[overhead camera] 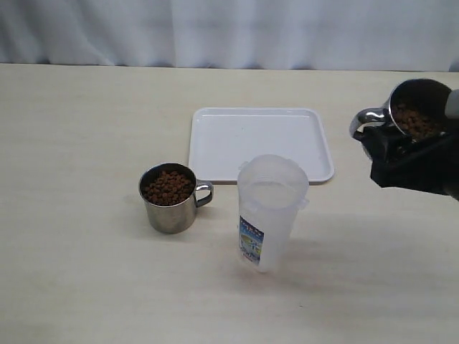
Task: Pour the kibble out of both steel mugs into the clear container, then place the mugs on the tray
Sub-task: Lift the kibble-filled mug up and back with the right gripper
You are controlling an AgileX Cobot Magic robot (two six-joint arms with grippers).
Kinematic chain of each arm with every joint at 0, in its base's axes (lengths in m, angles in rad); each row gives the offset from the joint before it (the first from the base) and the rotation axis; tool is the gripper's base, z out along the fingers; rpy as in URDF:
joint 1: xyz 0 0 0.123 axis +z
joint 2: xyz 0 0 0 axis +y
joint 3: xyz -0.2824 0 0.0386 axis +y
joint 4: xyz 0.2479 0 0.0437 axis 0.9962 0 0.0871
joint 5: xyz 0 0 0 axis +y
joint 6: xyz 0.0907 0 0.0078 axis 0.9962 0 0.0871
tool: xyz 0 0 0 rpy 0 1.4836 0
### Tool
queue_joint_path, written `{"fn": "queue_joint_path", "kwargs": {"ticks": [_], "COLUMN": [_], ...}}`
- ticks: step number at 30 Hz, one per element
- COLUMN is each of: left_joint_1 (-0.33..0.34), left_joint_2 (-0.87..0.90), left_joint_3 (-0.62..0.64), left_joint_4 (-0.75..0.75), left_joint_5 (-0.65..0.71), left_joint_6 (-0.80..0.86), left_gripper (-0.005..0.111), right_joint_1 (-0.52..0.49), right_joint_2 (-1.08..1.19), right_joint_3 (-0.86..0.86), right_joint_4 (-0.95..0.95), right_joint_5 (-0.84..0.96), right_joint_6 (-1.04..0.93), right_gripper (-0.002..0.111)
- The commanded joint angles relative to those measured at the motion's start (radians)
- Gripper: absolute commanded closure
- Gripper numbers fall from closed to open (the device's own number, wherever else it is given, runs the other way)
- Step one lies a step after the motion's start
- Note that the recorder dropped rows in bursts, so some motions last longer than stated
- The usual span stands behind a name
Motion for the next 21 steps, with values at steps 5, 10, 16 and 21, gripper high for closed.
{"fn": "queue_joint_path", "kwargs": {"ticks": [5, 10, 16, 21], "left_joint_1": [-0.006, -0.006, -0.006, -0.006], "left_joint_2": [-0.003, -0.003, -0.003, -0.003], "left_joint_3": [0.002, 0.002, 0.002, 0.002], "left_joint_4": [-0.005, -0.005, -0.005, -0.003], "left_joint_5": [-0.012, -0.012, -0.012, -0.012], "left_joint_6": [0.005, 0.005, 0.005, 0.005], "left_gripper": [0.107, 0.107, 0.107, 0.107], "right_joint_1": [-0.231, -0.23, -0.23, -0.23], "right_joint_2": [-0.009, -0.009, -0.009, -0.009], "right_joint_3": [-0.037, -0.059, -0.059, -0.078], "right_joint_4": [-0.851, -0.972, -1.25, -1.523], "right_joint_5": [0.166, 0.189, 0.143, 0.158], "right_joint_6": [0.77, 0.842, 1.118, 1.364], "right_gripper": [0.104, 0.104, 0.104, 0.104]}}
